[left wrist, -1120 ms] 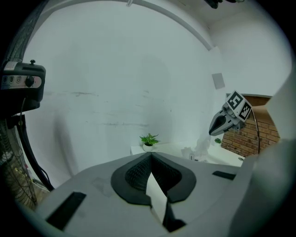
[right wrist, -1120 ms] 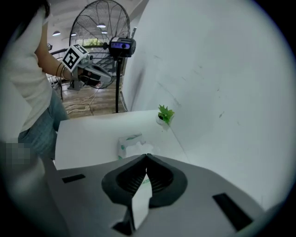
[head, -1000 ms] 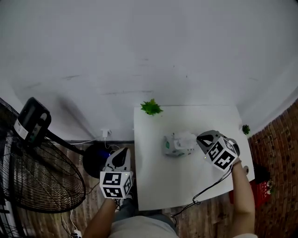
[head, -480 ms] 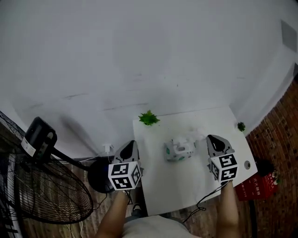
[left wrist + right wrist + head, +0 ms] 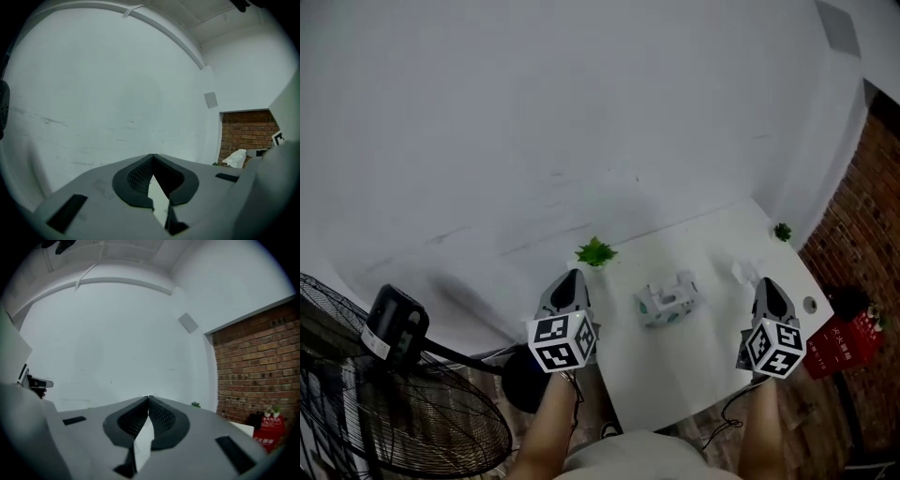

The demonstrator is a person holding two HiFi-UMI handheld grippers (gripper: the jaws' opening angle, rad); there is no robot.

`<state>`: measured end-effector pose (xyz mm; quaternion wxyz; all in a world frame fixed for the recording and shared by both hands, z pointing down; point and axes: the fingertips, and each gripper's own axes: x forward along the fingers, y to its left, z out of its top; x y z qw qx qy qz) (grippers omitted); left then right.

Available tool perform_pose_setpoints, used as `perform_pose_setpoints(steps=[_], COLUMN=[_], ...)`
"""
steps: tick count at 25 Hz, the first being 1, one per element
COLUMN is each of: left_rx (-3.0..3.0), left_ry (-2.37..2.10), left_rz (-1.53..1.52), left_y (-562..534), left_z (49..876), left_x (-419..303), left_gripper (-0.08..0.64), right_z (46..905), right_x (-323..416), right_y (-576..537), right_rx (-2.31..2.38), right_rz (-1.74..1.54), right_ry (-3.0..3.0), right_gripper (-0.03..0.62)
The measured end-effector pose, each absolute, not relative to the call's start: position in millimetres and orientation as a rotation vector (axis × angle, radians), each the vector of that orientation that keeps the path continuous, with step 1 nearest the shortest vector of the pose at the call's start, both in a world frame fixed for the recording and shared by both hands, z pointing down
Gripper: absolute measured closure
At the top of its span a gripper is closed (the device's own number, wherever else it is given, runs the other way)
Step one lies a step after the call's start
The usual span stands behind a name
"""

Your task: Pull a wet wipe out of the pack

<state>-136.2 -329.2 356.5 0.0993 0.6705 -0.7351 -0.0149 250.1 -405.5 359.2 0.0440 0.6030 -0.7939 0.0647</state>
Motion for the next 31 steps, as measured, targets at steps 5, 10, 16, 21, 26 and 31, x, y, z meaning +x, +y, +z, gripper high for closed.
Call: perform_pose_setpoints(steps=[5, 10, 16, 21, 26, 31], left_rx=[1.99, 2.0, 2.004, 1.989, 1.98, 1.984], left_ry=[-2.158, -2.136, -2.121, -2.117, -2.107, -2.096], left_rz=[-0.046, -0.034, -0.021, -0.02, -0.02, -0.016], left_y=[-334, -332, -328, -325, -323, -319], left_z=[358, 364, 369, 376, 382, 385], left_x=[-134, -125, -121, -123, -122, -118], left_gripper=[0.56, 0.56, 0.56, 0.56, 0.56, 0.56], right_z=[373, 376, 371, 374, 375, 374], right_x=[274, 275, 267, 263, 260, 258], right_y=[-387, -372, -366, -363, -359, -354], right_rx=[1.934, 1.915, 1.888, 1.864, 1.851, 1.838], right_rz=[0.243, 0.269, 0.258, 0.261, 0.262, 0.259], right_ry=[-2.366, -2.384, -2.42, -2.427, -2.431, -2.442], right_gripper=[0.588, 0.589, 0.589, 0.589, 0.589, 0.589])
